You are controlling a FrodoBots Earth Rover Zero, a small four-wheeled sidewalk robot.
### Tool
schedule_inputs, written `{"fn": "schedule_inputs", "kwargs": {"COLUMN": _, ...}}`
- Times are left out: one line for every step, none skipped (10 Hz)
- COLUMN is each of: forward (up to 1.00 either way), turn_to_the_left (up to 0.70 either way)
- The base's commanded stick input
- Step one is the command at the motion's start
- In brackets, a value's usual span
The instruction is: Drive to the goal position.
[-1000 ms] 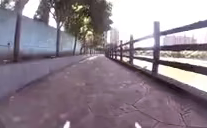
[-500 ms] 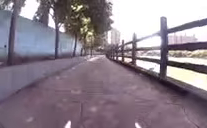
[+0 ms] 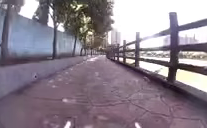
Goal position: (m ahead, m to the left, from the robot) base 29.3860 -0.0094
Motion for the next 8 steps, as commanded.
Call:
{"fn": "schedule_inputs", "kwargs": {"forward": 0.70, "turn_to_the_left": 0.00}}
{"fn": "schedule_inputs", "kwargs": {"forward": 0.70, "turn_to_the_left": 0.00}}
{"fn": "schedule_inputs", "kwargs": {"forward": 0.70, "turn_to_the_left": 0.00}}
{"fn": "schedule_inputs", "kwargs": {"forward": 0.70, "turn_to_the_left": 0.00}}
{"fn": "schedule_inputs", "kwargs": {"forward": 0.70, "turn_to_the_left": 0.00}}
{"fn": "schedule_inputs", "kwargs": {"forward": 0.70, "turn_to_the_left": 0.00}}
{"fn": "schedule_inputs", "kwargs": {"forward": 0.70, "turn_to_the_left": 0.00}}
{"fn": "schedule_inputs", "kwargs": {"forward": 0.70, "turn_to_the_left": 0.00}}
